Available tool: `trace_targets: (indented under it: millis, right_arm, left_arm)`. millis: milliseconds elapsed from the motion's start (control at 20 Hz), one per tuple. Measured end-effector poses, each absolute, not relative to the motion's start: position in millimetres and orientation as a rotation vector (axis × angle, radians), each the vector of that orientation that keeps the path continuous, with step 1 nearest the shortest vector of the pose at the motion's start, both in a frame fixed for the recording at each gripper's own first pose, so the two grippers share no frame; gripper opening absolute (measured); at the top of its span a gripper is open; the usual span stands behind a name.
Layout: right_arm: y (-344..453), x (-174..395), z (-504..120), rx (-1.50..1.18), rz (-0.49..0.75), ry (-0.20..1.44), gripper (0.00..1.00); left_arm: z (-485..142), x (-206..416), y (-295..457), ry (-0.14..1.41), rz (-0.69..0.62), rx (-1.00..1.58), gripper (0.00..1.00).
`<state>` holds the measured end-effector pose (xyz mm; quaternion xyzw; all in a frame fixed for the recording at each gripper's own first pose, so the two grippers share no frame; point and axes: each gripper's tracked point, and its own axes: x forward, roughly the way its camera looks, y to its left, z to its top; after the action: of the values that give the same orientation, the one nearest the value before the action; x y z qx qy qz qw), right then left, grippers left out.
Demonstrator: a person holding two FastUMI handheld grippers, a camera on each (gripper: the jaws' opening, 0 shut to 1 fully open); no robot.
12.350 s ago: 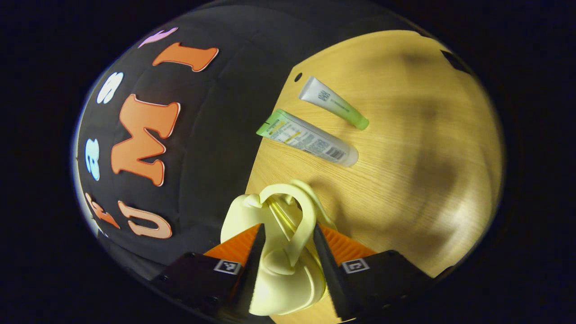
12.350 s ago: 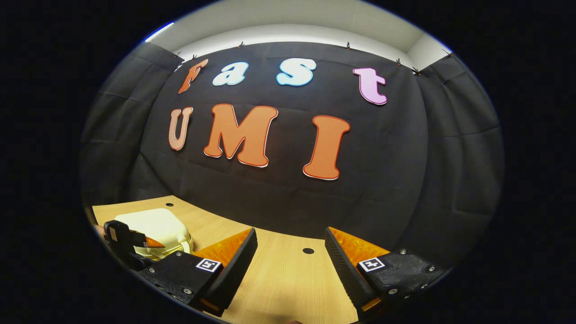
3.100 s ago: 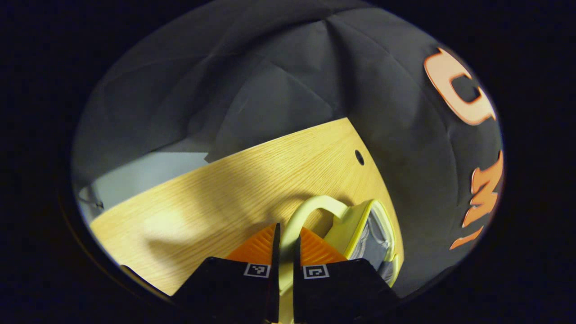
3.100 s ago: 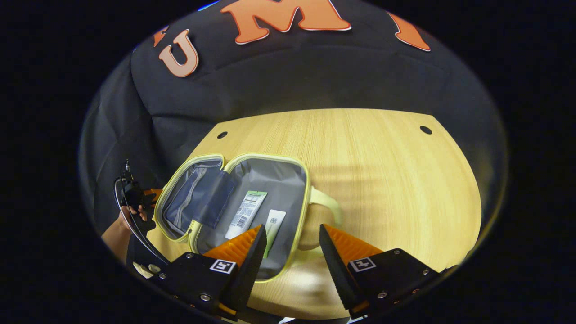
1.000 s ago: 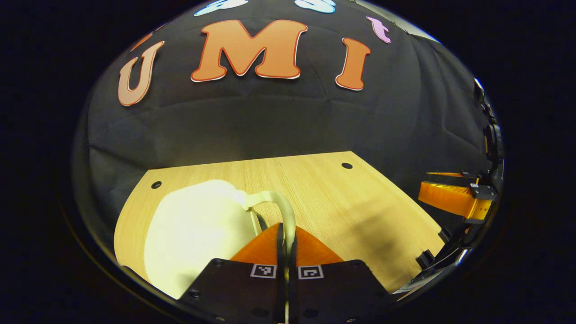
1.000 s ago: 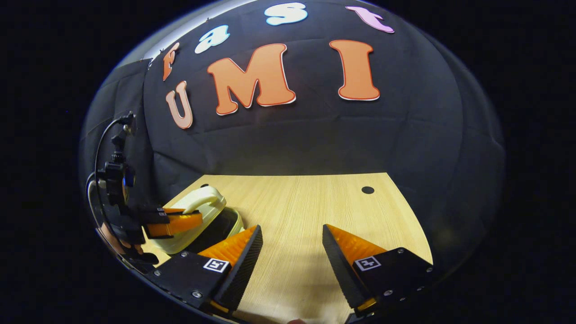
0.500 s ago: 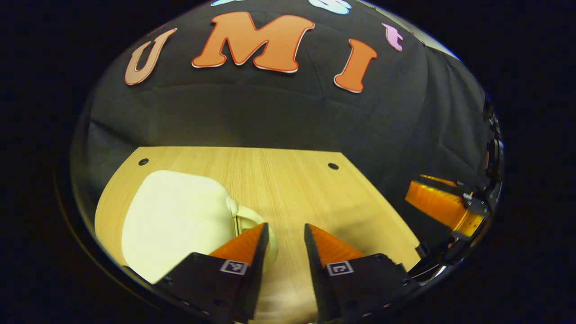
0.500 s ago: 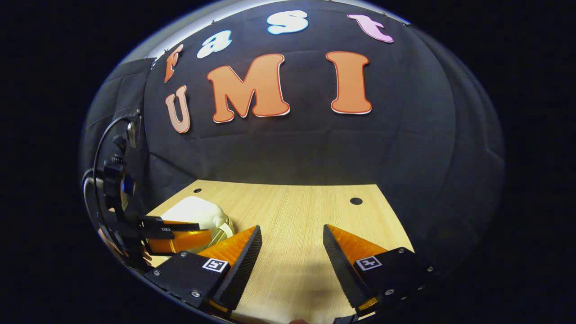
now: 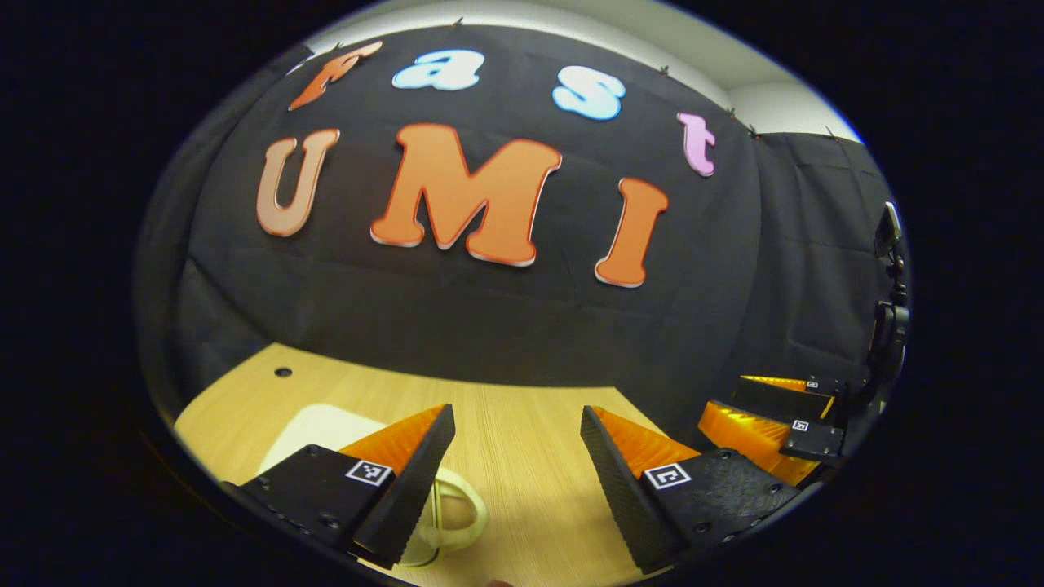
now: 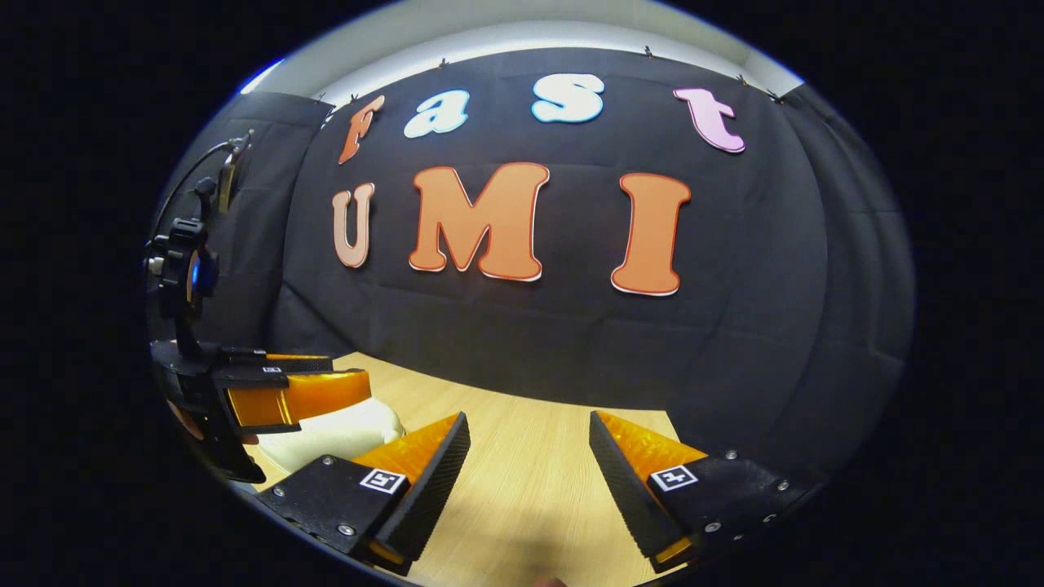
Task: First open the suitcase, pack the skin care products into it, and then close the suitcase.
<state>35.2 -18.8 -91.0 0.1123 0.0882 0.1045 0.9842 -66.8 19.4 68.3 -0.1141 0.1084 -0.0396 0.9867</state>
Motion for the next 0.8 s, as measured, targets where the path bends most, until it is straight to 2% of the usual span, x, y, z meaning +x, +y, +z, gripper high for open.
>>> trace_targets:
  millis: [300, 800]
  right_arm:
    - [-13.8, 36.4, -81.2, 0.221, 0.213, 0.140, 0.94]
    - [-9.9, 36.4, -83.4, 0.234, 0.196, 0.148, 0.94]
  left_arm:
    - [93.3, -77.1, 19.3, 0.160, -0.073, -0.120, 0.96]
    - [75.9, -83.6, 24.1, 0.202, -0.080, -0.110, 0.96]
